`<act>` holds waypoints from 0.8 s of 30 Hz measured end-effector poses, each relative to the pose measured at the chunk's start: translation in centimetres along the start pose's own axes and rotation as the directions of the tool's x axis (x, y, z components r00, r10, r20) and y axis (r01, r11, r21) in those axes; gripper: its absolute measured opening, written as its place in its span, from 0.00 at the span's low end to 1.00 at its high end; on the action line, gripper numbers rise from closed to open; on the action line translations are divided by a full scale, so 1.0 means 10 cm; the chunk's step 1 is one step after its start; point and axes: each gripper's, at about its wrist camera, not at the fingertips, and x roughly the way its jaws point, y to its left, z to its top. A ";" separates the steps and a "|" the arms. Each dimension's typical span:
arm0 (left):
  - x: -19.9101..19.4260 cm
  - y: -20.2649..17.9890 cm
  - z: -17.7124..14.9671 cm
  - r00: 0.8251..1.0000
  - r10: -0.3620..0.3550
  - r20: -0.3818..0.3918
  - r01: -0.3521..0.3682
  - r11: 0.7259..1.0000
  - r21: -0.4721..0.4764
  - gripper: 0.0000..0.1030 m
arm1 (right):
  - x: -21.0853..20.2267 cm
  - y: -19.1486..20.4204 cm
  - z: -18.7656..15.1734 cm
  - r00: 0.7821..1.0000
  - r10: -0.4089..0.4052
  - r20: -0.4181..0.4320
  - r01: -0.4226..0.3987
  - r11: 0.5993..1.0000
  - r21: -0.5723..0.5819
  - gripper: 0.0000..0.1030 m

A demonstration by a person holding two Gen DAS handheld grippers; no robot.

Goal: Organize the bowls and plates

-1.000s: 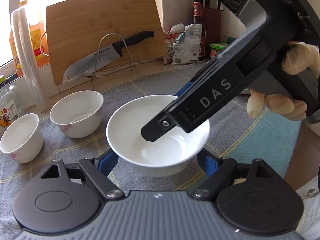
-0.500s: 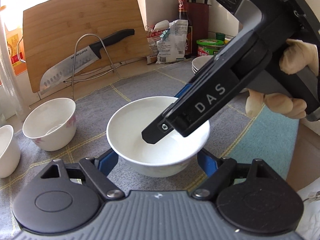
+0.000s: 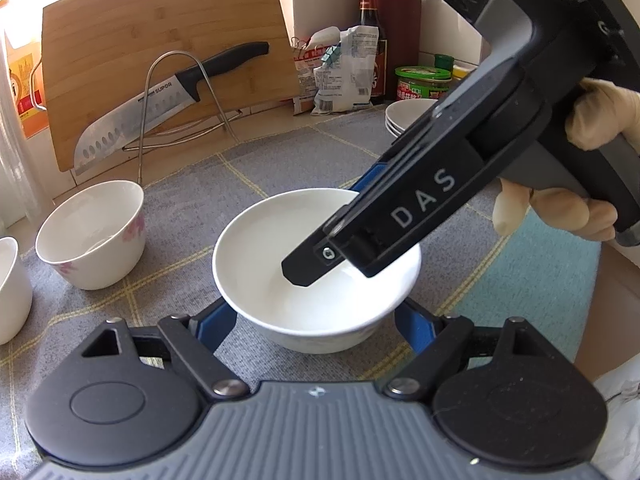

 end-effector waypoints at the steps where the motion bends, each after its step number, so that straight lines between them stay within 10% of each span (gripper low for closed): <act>1: 0.00 0.00 -0.01 1.000 0.002 0.002 -0.002 1.000 -0.001 0.83 | 0.00 0.00 0.00 1.000 0.003 0.003 -0.003 1.000 -0.001 0.72; 5: 0.01 -0.01 -0.03 1.000 0.006 0.000 -0.006 1.000 -0.001 0.90 | -0.04 0.02 -0.02 0.999 -0.026 0.041 0.026 1.000 -0.009 0.98; 24: -0.45 0.31 -0.38 0.992 0.121 -0.030 -0.124 0.985 -0.117 0.95 | -0.24 0.11 0.14 0.995 -0.035 0.091 0.039 0.998 -0.048 1.00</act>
